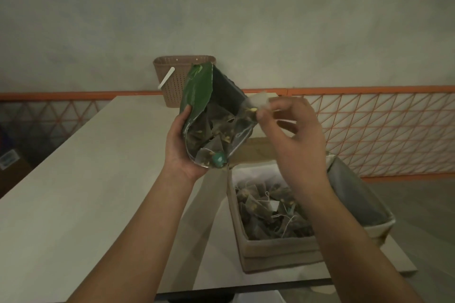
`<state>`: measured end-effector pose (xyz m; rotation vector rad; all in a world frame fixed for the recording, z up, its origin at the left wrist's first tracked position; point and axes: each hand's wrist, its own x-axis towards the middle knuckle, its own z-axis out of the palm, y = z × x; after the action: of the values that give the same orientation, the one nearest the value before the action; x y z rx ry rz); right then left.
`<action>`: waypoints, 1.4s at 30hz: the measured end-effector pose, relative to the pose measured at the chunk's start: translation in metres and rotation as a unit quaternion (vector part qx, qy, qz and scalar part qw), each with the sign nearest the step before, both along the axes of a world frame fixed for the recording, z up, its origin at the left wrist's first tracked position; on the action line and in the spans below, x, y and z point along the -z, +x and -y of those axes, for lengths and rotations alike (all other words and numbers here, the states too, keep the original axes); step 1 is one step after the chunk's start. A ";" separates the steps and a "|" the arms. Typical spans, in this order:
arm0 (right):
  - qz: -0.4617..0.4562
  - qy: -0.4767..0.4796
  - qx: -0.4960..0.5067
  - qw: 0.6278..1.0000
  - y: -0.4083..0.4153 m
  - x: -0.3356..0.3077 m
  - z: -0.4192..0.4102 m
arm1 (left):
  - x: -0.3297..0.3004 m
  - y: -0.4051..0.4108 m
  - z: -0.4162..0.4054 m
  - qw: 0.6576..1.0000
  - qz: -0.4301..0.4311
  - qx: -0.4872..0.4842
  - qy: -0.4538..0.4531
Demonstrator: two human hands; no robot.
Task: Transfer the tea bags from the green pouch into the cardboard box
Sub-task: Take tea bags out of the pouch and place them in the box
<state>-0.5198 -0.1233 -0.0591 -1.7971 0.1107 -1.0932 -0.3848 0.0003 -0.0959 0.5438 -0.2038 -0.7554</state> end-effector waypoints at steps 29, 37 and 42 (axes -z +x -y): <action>-0.283 0.063 -0.075 0.954 -0.017 0.030 0.000 | -0.010 -0.027 0.030 0.998 0.043 -0.032 -0.021; -0.290 -0.005 -0.086 0.953 -0.044 0.047 0.025 | -0.005 -0.021 0.023 0.998 0.037 0.004 -0.053; -0.356 -0.170 -0.065 0.916 -0.044 0.055 0.024 | -0.002 -0.025 0.021 0.998 0.038 0.004 -0.053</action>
<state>-0.5634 -0.1478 -0.1137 -2.4138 0.2431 -0.3256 -0.4098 -0.0211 -0.0937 0.4717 -0.3140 -0.7281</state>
